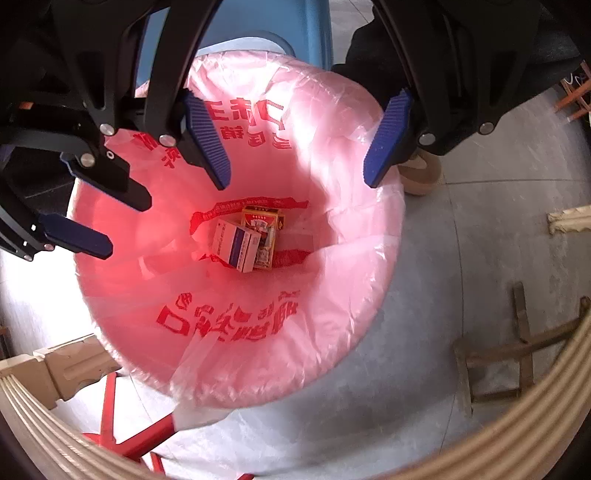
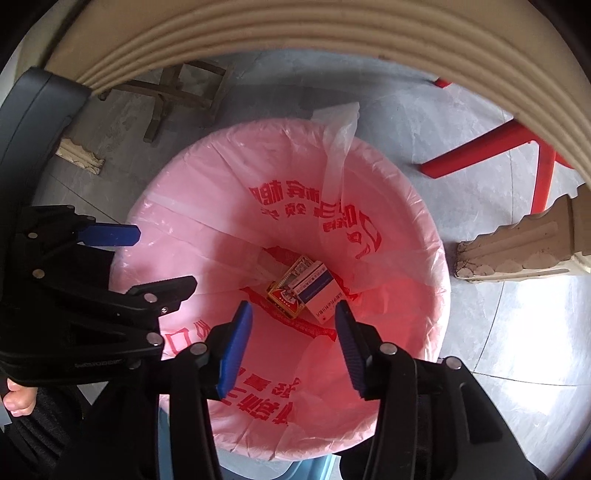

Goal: Collect trash
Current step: 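Move both open tools back over the table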

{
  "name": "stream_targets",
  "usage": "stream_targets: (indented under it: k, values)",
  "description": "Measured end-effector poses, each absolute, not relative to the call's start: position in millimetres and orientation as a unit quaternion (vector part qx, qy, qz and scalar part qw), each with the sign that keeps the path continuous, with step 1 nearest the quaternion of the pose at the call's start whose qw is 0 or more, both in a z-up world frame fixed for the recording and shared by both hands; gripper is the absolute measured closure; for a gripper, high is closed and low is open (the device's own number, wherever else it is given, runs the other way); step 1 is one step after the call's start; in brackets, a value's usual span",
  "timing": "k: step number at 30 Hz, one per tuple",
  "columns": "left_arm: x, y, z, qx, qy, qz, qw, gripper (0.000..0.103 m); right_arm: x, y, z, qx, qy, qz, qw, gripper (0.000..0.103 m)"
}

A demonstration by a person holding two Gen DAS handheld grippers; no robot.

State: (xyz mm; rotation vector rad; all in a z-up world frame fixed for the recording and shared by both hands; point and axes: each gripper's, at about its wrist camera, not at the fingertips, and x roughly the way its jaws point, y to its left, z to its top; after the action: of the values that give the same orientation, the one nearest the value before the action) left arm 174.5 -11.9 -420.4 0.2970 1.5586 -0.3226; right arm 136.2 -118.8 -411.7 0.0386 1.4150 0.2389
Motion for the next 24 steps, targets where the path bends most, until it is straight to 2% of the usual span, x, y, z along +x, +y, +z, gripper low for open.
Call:
stream_targets:
  k: [3,13,16,21,24]
  values:
    - [169,-14,-405,0.151,0.678,-0.143,0.705,0.030,131,-120,-397,0.015,0.637,0.106,0.764,0.048]
    - [146,1,-316,0.132,0.603,-0.140,0.774,0.025,112,-121,-314,0.029,0.570,0.118,0.813,0.047]
    - [142,2,-287,0.132,0.581,-0.144,0.790,0.023,108,-128,-286,0.037,0.550,0.113,0.826,0.041]
    - [137,1,-240,0.149,0.546,-0.142,0.812,0.022,99,-146,-233,0.056,0.510,0.107,0.851,0.040]
    - [138,1,-209,0.145,0.530,-0.147,0.822,0.021,97,-158,-206,0.066,0.491,0.101,0.863,0.034]
